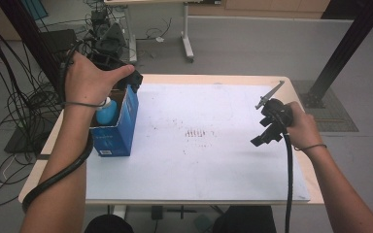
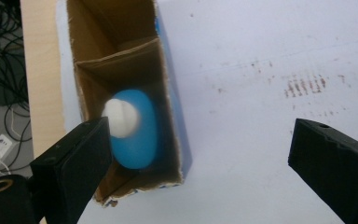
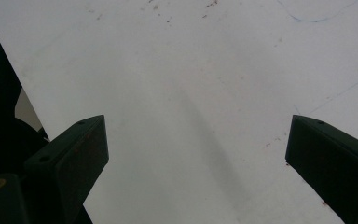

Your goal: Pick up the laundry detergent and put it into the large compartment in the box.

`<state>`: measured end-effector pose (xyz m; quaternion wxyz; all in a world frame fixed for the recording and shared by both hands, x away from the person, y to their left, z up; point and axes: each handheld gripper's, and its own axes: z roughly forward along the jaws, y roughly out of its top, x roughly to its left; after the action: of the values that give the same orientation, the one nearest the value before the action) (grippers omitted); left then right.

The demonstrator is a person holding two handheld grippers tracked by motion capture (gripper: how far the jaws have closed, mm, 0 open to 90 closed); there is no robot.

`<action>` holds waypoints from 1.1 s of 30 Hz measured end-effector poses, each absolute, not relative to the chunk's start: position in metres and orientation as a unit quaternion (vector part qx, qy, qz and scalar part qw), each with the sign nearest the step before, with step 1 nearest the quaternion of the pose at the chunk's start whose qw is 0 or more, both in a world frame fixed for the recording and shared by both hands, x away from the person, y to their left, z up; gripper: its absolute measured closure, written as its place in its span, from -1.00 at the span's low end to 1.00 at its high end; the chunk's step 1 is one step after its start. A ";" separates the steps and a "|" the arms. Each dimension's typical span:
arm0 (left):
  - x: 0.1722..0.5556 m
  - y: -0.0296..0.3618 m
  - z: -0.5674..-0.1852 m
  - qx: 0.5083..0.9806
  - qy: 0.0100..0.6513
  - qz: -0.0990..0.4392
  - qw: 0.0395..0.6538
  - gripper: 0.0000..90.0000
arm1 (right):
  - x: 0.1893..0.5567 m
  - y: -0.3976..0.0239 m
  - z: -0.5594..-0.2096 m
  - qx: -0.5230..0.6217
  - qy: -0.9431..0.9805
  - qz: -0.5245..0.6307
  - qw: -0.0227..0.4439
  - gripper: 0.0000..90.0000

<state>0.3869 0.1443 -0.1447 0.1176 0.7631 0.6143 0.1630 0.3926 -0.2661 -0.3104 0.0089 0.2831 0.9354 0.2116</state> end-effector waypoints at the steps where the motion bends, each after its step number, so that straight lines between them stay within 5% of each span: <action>1: 0.387 0.144 -0.145 0.763 0.614 0.163 0.118 -0.85 | 0.393 -0.266 -0.310 0.283 0.935 0.212 0.009 -0.87; 16: 0.374 0.099 -0.145 0.808 0.559 0.140 0.120 -0.86 | 0.395 -0.263 -0.312 0.279 0.937 0.210 0.006 -0.87; 33: 0.383 0.064 -0.199 0.836 0.529 0.093 0.110 -0.85 | 0.390 -0.266 -0.308 0.281 0.937 0.208 0.012 -0.87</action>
<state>0.3830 0.0640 -0.1994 0.1095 0.8361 0.5294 0.0927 0.3901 -0.2664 -0.3079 0.0117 0.2815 0.9368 0.2075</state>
